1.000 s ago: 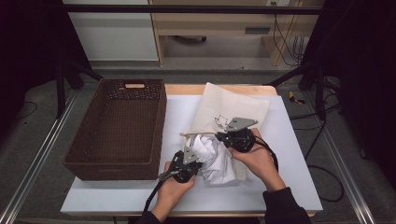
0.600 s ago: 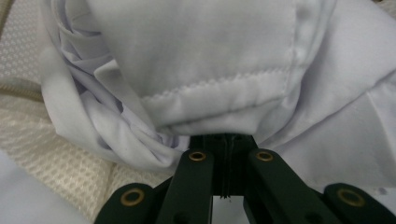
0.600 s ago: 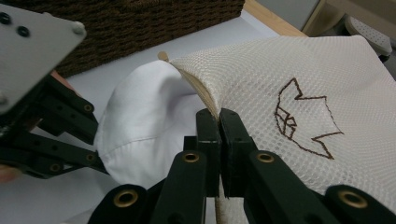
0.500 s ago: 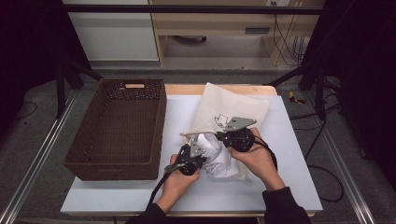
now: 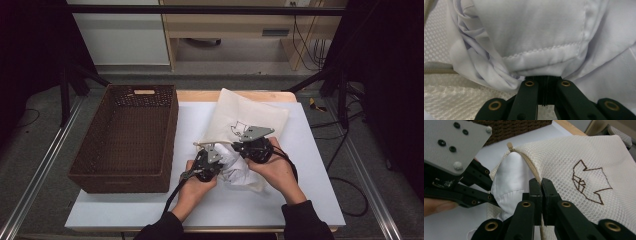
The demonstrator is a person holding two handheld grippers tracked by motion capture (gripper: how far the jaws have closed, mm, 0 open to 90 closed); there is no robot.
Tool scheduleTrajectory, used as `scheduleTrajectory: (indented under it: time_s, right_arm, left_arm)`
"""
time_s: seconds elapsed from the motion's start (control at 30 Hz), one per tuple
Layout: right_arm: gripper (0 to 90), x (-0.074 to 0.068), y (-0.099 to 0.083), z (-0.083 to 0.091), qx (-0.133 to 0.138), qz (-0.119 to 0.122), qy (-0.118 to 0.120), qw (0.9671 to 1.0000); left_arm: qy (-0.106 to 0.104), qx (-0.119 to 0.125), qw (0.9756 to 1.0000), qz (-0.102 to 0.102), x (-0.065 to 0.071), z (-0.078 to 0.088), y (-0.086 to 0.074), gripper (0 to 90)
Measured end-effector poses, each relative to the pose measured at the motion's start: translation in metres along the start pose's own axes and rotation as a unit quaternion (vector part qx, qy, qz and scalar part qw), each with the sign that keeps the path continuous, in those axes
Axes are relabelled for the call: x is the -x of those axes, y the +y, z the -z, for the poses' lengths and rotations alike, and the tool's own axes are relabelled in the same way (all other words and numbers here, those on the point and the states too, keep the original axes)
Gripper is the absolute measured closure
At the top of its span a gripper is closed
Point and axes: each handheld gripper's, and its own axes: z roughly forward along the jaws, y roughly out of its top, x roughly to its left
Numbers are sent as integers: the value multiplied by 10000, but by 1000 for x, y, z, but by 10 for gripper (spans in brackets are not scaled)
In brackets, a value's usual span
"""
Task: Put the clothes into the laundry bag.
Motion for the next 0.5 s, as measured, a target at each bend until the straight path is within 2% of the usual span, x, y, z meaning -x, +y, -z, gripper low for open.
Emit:
scheduleTrajectory:
  time_s: [0.07, 0.23, 0.4, 0.5]
  right_arm:
    - [881, -1, -1, -1, -70, 26, -3, 10000]
    - [881, -1, 0, -1, -33, 39, -13, 10000]
    - [881, -2, -3, 0, -58, 36, 2, 10000]
    - [880, -3, -7, -1, -114, 11, 9, 9999]
  left_arm:
    - [4, -8, 10000, -7, -1, -2, 1, 900]
    - [37, 49, 10000, 67, -3, -6, 4, 900]
    - [-11, 146, 9996, 254, -8, -11, 5, 900]
    - [4, 170, 9995, 269, -9, -12, 5, 900]
